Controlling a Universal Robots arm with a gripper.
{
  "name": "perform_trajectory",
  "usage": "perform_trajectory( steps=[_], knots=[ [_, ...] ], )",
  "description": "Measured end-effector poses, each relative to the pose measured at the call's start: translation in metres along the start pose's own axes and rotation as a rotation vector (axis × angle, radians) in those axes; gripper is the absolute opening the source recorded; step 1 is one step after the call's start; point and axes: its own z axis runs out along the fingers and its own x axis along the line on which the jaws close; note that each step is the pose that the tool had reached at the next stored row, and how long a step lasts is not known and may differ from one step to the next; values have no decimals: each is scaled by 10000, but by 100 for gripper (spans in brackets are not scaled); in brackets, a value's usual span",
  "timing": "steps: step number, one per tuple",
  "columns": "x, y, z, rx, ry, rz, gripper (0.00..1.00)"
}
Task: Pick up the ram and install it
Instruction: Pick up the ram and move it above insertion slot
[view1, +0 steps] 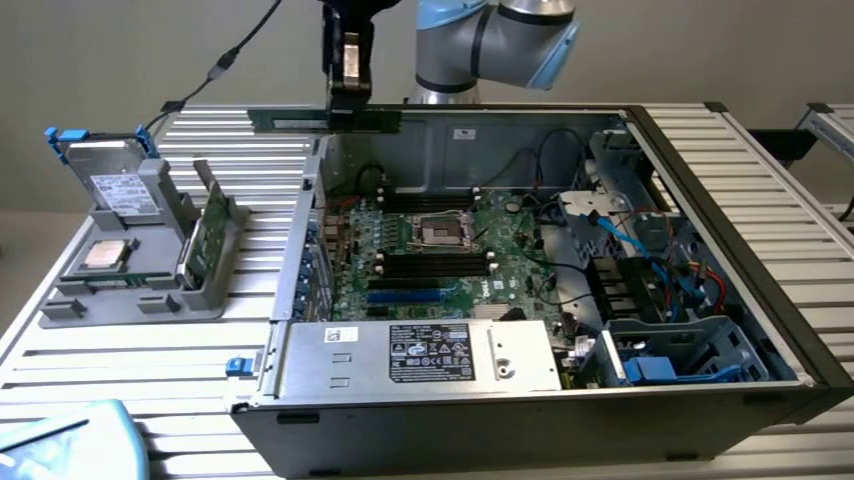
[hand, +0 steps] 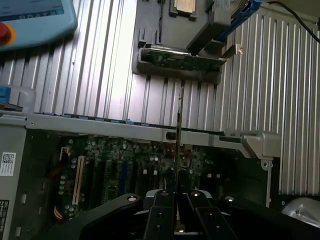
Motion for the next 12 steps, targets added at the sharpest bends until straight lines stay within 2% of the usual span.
perform_trajectory(
  steps=[7, 12],
  knots=[
    [44, -313, -31, -2, 13, -3, 14],
    [72, -491, -12, -5, 152, -20, 14]
  ],
)
